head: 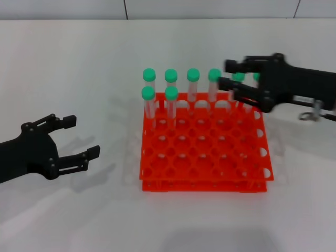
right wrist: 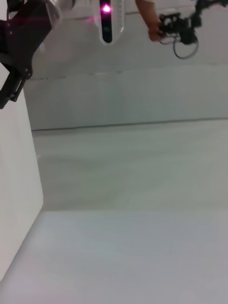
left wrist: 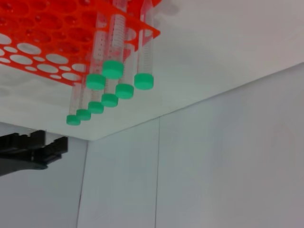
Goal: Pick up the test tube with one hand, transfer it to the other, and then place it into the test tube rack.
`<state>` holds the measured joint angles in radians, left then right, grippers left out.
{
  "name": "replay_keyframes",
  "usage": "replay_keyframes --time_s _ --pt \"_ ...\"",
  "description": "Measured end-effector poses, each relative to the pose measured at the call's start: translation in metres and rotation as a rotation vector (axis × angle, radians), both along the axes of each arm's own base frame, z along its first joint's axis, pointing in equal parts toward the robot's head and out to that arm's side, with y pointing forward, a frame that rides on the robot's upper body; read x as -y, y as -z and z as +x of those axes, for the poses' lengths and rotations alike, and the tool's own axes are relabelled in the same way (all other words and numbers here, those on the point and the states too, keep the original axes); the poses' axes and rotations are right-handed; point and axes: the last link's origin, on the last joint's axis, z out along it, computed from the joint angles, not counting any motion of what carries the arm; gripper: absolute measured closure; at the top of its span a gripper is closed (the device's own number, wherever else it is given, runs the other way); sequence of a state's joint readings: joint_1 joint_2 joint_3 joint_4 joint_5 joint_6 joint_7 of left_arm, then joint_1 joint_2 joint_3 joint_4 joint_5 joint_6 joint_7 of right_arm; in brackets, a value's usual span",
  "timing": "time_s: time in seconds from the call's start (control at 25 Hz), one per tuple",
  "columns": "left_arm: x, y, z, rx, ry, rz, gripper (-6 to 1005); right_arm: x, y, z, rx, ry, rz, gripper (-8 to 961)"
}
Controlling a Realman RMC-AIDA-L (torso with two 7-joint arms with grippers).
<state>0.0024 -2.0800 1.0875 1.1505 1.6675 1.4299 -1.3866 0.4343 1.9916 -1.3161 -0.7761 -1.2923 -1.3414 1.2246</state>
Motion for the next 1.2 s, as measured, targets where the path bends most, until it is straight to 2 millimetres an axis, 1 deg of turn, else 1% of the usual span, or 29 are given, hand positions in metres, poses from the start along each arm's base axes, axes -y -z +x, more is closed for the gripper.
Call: replay_keyframes --time_s 0.12,0.16,0.2,0.24,0.32,0.52,0.76,1.2 --pt "-0.001 0.0 0.002 0.005 0.006 -0.007 107 0.009 -0.011 0.017 -0.004 0.011 0.01 617" --pt "-0.002 -0.001 0.002 0.009 0.007 -0.012 107 0.012 -0.013 0.022 0.0 0.014 0.013 617" --pt "-0.002 -0.001 0.003 0.012 0.008 -0.017 107 0.012 -0.013 0.022 0.0 0.014 0.013 616" --pt "-0.002 -0.003 0.003 0.017 0.008 -0.025 107 0.016 -0.015 0.028 0.006 0.02 0.019 616" --pt "-0.003 -0.006 0.003 0.03 0.013 -0.047 107 0.024 -0.016 0.042 0.032 0.043 0.023 418" --pt "-0.005 -0.014 0.002 0.08 0.029 -0.1 107 0.029 -0.011 0.054 0.054 0.074 -0.014 215" --pt "-0.011 -0.014 0.002 0.076 0.039 -0.184 107 0.032 -0.009 0.064 0.072 0.106 -0.053 85" --pt "-0.021 -0.009 0.008 0.033 0.048 -0.259 107 0.036 -0.003 0.068 0.13 0.097 -0.112 87"
